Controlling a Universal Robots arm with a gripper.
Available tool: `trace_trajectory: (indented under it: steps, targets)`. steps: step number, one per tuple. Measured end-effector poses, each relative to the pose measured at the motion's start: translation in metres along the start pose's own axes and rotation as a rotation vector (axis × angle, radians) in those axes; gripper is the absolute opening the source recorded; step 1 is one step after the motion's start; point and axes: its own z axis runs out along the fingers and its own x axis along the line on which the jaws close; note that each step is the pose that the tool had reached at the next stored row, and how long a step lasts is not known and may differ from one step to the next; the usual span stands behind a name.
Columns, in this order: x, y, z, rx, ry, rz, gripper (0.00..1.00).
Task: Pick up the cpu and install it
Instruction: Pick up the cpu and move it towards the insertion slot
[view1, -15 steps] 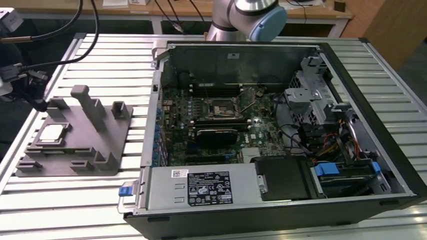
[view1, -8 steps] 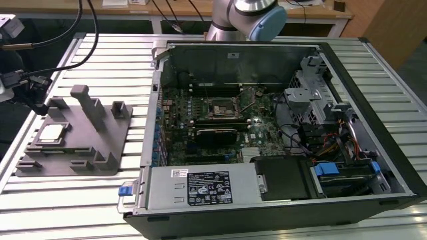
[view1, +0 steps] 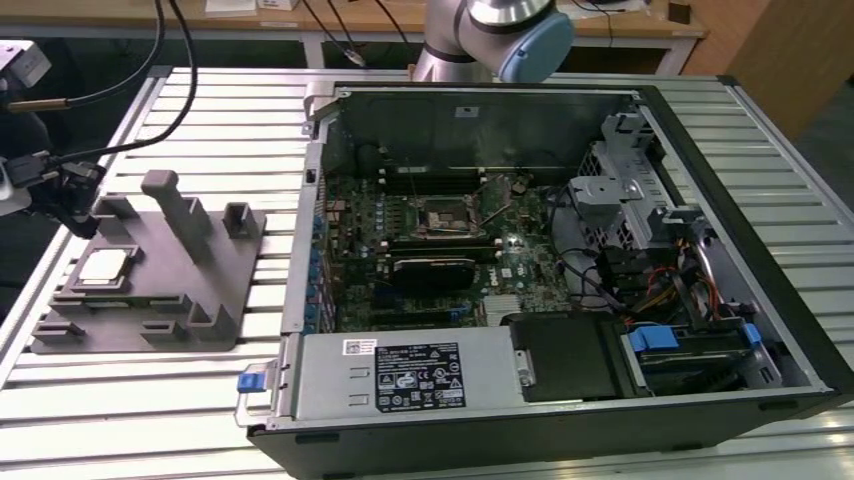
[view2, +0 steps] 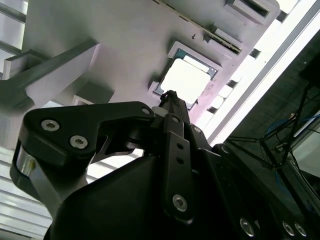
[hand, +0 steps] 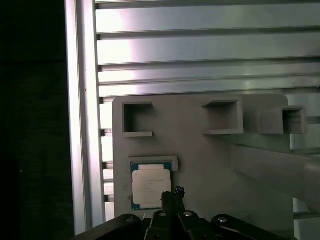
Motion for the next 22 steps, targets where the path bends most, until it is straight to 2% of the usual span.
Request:
trace_trajectory:
  steps: [15,22]
  targets:
    - [0.0006,-0.0104,0.0257,0.0001,0.0021,0.000,0.11]
    - [0.0010,-0.0112,0.0361,0.0019,0.0098,0.000,0.11]
